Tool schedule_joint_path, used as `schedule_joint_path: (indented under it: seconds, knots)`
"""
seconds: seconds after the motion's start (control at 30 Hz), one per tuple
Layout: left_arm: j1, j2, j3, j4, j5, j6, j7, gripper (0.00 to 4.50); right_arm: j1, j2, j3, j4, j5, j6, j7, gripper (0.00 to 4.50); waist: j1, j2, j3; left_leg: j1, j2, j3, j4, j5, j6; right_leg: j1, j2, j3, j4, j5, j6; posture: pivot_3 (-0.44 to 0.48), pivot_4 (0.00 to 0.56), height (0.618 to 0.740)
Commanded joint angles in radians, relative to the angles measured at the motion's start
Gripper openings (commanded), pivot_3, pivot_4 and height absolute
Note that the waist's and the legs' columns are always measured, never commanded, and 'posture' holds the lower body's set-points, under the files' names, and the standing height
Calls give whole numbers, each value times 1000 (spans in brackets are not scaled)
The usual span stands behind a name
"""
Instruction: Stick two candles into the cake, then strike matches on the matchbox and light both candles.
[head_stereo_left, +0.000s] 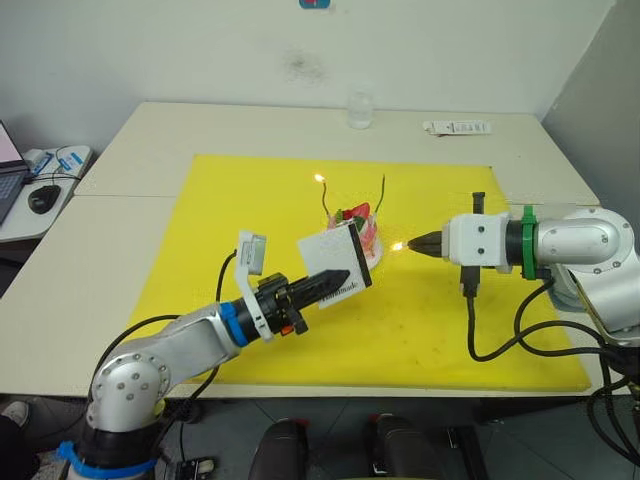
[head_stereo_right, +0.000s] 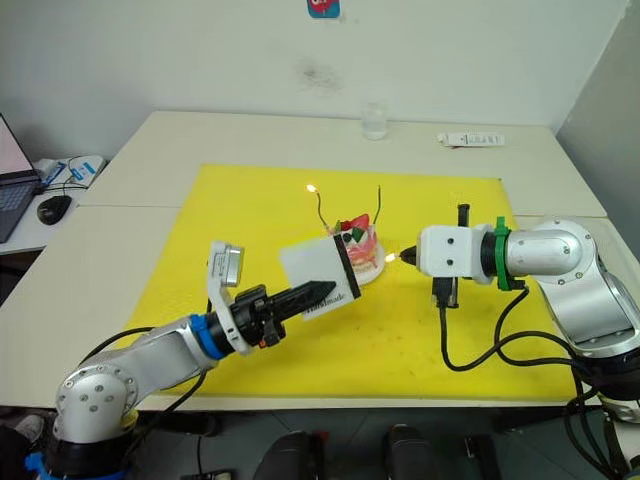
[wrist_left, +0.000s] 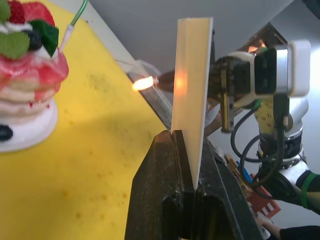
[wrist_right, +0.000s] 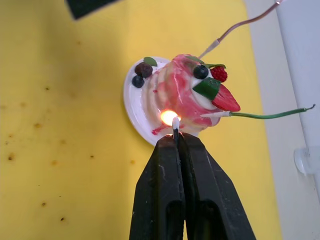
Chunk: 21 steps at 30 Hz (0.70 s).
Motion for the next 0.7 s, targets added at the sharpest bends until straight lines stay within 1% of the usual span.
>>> schedule_joint_path:
  seconds: [0.03,0.17,0.3,0.43,0.7]
  knots:
    - [51,30,21,-81,-57,-11,-6,0,-42,10,-46,13,-4,-1,-39,8,0,0,0,0,0,0,0,0,0,0,0,0,0,0,0,0,150,740]
    - [130,60,17,-133,-74,-19,-14,0,-77,51,-46,63,-24,5,-100,8,-2,0,0,0,0,1,0,0,0,0,0,1,0,0,0,0,150,740]
    - [178,72,7,-158,-67,-33,-25,0,-106,108,-45,130,-48,26,-181,8,-1,0,0,0,0,0,0,0,0,0,0,0,0,-1,-3,0,150,740]
    - [180,73,-5,-159,-56,-44,-25,0,-127,146,-34,191,-76,21,-225,8,-1,0,0,0,0,0,0,0,0,0,0,0,0,-1,-3,0,150,740]
    - [162,72,-20,-154,-47,-64,-27,0,-178,221,-10,297,-106,-4,-264,8,-2,0,0,0,0,1,0,0,0,0,1,1,0,-1,-2,0,150,740]
